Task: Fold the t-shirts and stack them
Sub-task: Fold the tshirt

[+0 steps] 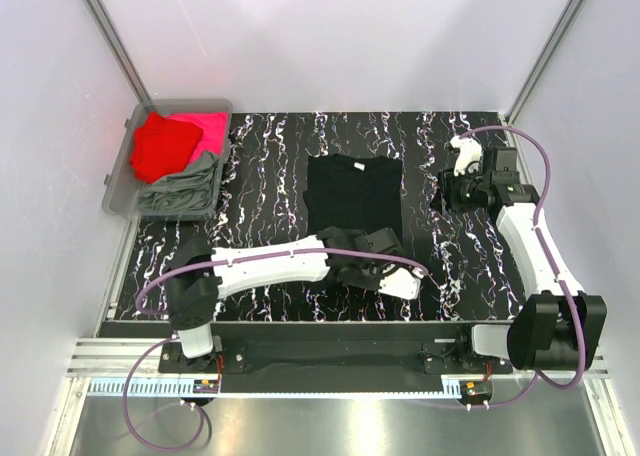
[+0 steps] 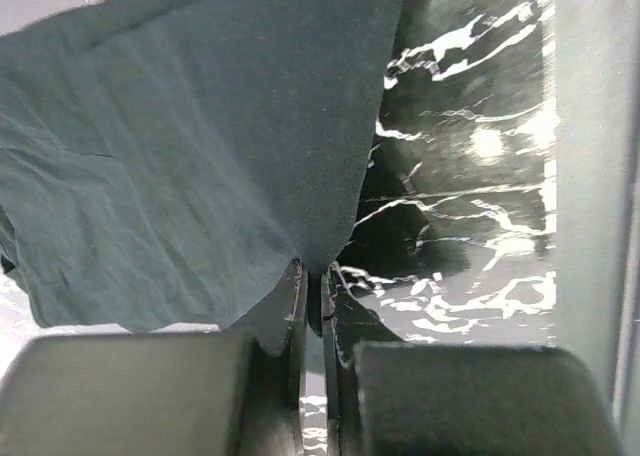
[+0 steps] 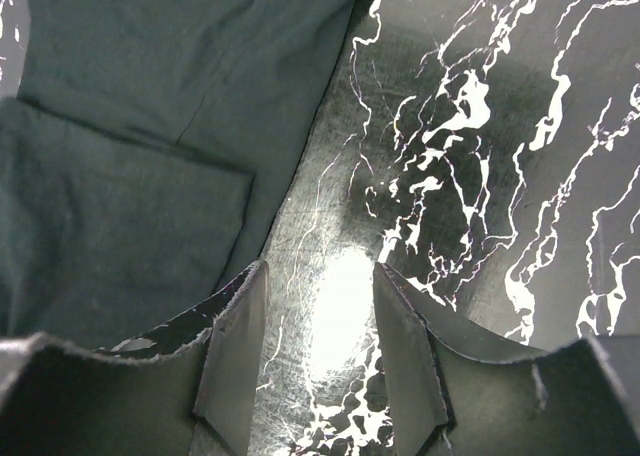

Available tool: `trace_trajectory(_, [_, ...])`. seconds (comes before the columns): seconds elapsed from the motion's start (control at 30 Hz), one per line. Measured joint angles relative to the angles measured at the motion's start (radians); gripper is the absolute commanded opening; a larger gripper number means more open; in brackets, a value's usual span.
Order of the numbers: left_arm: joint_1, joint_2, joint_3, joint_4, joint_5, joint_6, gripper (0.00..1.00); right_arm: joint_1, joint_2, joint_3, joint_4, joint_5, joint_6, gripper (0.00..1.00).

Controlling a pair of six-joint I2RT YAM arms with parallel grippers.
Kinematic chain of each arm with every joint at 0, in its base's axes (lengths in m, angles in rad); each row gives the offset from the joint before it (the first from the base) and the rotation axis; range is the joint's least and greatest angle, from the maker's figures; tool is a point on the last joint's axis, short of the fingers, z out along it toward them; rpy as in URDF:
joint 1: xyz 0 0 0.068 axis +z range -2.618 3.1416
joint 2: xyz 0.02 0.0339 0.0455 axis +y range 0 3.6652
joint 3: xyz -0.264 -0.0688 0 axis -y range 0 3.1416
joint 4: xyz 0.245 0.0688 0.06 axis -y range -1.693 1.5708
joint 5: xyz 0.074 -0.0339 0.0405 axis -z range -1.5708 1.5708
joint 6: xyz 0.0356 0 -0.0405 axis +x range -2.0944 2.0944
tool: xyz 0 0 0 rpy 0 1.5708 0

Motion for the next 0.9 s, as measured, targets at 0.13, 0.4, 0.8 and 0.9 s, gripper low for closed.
trace_trajectory(0.13, [-0.011, -0.026, 0.000, 0.001, 0.025, -0.040, 0.00, 0.000, 0.000, -0.008, -0.007, 0.000, 0.000, 0.53])
trace_trajectory(0.4, [0.072, 0.010, 0.096, -0.042, 0.050, -0.010, 0.00, -0.002, 0.067, 0.016, -0.012, 0.000, 0.000, 0.53])
trace_trajectory(0.8, [0.380, 0.455, 0.759, -0.061, 0.023, 0.266, 0.04, -0.003, 0.254, 0.172, 0.007, 0.000, 0.001, 0.53])
trace_trajectory(0.9, [0.425, 0.632, 0.951, -0.005, -0.024, 0.354, 0.30, -0.003, 0.272, 0.176, 0.016, -0.001, 0.009, 0.53])
